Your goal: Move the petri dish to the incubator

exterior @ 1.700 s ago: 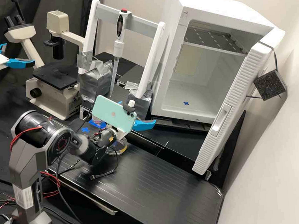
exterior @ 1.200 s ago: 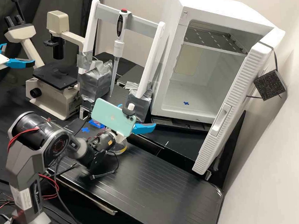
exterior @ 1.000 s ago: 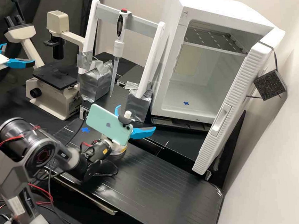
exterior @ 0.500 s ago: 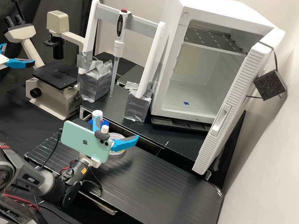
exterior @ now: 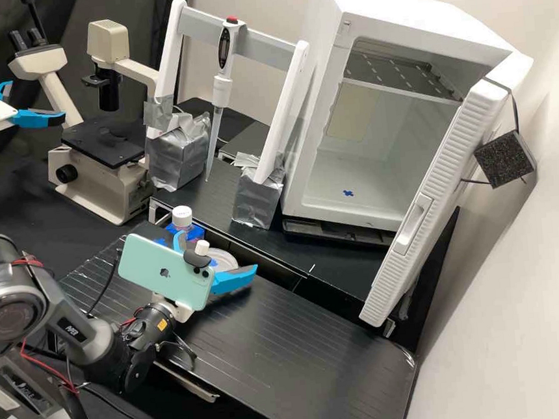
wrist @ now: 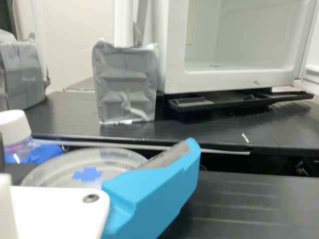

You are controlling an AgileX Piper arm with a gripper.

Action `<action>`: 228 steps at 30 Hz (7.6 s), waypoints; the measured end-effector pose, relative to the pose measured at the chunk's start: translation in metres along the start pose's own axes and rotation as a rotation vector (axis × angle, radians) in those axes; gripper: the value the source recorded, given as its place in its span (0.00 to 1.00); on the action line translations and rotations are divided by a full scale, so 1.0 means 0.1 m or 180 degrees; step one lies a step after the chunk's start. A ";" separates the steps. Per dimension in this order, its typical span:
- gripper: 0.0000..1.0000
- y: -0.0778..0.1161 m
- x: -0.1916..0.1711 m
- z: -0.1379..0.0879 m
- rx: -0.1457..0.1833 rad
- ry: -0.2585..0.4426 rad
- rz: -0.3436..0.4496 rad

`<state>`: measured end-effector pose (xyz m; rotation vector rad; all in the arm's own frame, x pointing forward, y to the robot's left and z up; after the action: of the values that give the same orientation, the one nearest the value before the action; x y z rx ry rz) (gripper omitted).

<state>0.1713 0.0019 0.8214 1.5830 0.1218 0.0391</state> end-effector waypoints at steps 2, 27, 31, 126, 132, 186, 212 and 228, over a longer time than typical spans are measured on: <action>1.00 0.00 0.00 0.01 0.0012 0.0014 -0.0008; 1.00 0.21 -0.21 -0.06 -0.0091 0.0129 0.0177; 1.00 0.19 -0.23 -0.03 -0.0126 0.0106 0.0056; 0.00 0.05 -0.03 0.14 -0.0248 0.0112 -0.0237; 0.00 0.05 -0.02 0.14 -0.0232 0.0111 -0.0215; 0.00 0.12 -0.26 -0.04 -0.0123 0.0152 -0.0313; 1.00 0.10 -0.26 0.01 -0.0101 0.0075 -0.0389; 1.00 0.11 -0.38 -0.08 -0.0412 0.0090 -0.0481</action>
<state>0.1337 0.0055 0.8346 1.4407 0.2559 -0.0479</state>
